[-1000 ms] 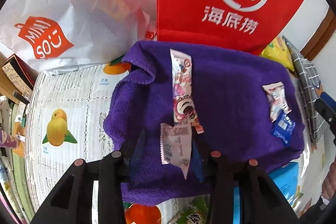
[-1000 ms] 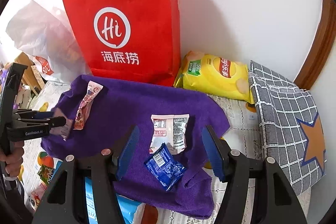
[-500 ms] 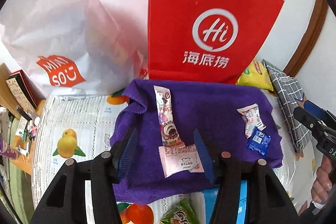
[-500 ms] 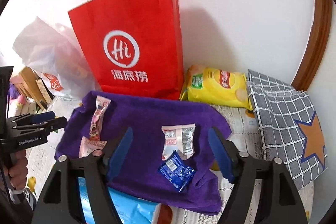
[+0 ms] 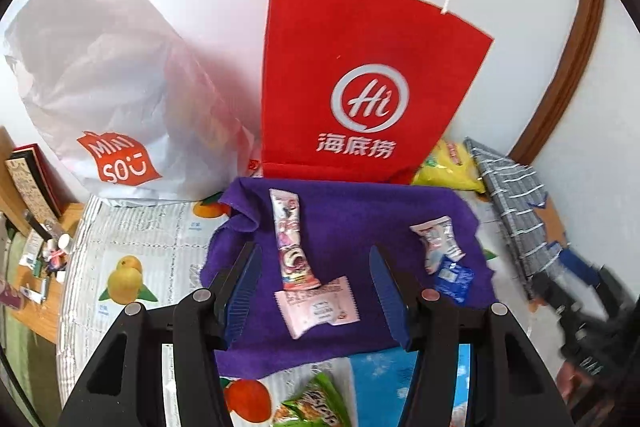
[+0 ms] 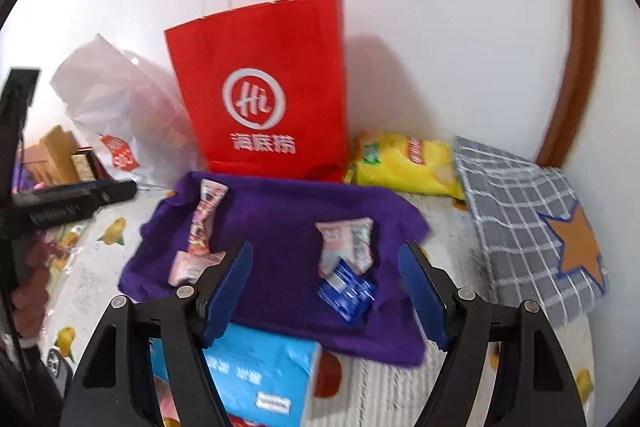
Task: Organize snacks
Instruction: 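Move both open tools back toward the snack pile beside the tissue box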
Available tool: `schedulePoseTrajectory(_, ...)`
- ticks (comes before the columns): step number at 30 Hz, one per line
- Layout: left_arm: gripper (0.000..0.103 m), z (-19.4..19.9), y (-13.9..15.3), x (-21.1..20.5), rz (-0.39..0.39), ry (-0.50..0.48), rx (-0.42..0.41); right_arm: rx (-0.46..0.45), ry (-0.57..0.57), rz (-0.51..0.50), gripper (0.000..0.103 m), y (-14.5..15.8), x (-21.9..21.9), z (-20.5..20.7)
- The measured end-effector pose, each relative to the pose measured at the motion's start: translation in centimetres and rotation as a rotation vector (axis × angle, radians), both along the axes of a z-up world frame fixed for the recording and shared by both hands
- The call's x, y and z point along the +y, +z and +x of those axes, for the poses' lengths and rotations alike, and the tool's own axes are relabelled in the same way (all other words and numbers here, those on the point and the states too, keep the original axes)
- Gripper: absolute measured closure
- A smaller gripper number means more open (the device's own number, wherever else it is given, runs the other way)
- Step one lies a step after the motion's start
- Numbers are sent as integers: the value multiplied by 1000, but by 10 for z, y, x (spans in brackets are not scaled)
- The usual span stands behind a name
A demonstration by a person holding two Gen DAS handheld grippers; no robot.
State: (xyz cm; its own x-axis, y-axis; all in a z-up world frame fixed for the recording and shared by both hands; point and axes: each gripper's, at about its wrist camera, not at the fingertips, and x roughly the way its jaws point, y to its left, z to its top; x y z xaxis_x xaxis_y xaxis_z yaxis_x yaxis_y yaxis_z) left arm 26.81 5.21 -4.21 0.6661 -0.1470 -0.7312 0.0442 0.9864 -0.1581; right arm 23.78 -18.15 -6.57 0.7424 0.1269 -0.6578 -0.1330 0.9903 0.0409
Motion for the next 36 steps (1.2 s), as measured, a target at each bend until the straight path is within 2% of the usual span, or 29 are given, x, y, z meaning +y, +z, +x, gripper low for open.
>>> schedulePoseTrajectory(5,49,-14,15,-3,15,-20,-42,87,11,33,31,-16,-5,-28)
schedulePoseTrajectory(12,37,-37,41,1,37,-5,-99,116,63,3,31,-25,6,-73)
schedulePoseTrajectory(15,34,-48,47,0,61,18,-92,131,116,12,31,-28,16,-87)
schedulePoseTrajectory(19,34,-68,47,3,38,9,-80,161,203,-2,31,-40,40,-100)
schedulePoseTrajectory(25,34,-101,38,-5,114,-9,-76,217,321,-49,34,-63,67,-123)
schedulePoseTrajectory(30,34,-118,34,-5,119,-6,-60,243,327,-53,34,-76,60,-148)
schedulePoseTrajectory(36,34,-140,35,-1,122,8,-63,227,298,-73,34,-84,42,-175)
